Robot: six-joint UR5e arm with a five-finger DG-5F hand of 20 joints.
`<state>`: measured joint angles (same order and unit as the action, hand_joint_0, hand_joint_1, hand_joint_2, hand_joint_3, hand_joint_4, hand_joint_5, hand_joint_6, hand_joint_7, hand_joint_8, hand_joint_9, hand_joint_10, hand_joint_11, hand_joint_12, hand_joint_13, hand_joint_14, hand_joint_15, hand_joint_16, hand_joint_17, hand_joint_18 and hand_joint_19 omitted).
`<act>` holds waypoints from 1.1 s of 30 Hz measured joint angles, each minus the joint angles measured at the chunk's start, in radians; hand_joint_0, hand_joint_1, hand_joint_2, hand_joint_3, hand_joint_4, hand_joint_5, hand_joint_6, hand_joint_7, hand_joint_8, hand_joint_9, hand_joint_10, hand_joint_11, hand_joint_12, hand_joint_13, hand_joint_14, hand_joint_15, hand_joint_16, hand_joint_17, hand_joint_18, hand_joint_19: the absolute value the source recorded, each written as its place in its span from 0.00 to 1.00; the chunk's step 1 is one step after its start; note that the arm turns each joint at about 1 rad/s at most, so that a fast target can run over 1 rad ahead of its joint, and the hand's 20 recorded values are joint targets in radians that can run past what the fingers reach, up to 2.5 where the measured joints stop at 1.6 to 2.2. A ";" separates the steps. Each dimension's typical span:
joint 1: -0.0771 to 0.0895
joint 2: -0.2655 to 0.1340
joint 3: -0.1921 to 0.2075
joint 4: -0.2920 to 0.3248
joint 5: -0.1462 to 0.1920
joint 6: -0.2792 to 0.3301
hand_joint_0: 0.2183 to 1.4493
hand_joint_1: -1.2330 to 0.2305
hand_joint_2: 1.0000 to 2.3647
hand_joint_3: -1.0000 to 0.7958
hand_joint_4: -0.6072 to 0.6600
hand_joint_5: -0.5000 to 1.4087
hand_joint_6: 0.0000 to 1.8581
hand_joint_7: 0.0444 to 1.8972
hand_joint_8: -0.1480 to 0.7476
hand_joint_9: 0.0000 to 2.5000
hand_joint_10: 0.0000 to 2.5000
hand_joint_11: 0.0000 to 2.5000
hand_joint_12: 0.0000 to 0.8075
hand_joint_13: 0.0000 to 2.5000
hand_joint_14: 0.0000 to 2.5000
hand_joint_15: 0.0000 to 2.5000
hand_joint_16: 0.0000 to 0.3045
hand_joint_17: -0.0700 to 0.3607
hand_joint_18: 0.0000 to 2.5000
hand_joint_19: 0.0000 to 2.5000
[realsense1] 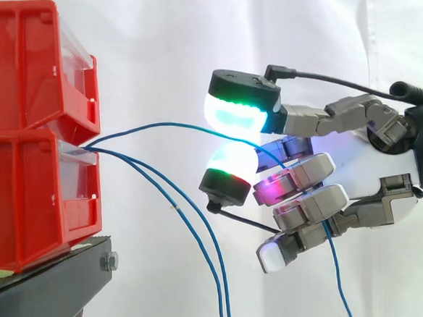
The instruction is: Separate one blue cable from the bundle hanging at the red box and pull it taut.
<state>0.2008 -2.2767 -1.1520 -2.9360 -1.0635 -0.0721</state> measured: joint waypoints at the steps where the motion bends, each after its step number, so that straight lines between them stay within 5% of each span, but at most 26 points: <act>1: 0.000 0.000 0.000 0.000 0.000 0.000 0.24 0.55 0.00 0.28 0.57 0.18 0.46 0.66 0.47 0.28 0.83 0.35 0.42 0.39 0.41 0.46 0.16 0.42 0.30 0.29; 17: -0.011 -0.001 0.000 -0.001 -0.001 0.000 0.33 0.42 0.01 0.36 0.57 0.18 0.46 0.70 0.43 0.29 0.79 0.39 0.37 0.39 0.35 0.49 0.15 0.40 0.30 0.29; 33: -0.009 -0.001 0.000 0.001 0.000 -0.002 0.24 0.49 0.00 0.28 0.58 0.17 0.46 0.65 0.47 0.27 0.83 0.35 0.42 0.39 0.39 0.47 0.17 0.43 0.30 0.29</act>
<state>0.1920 -2.2775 -1.1522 -2.9345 -1.0631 -0.0736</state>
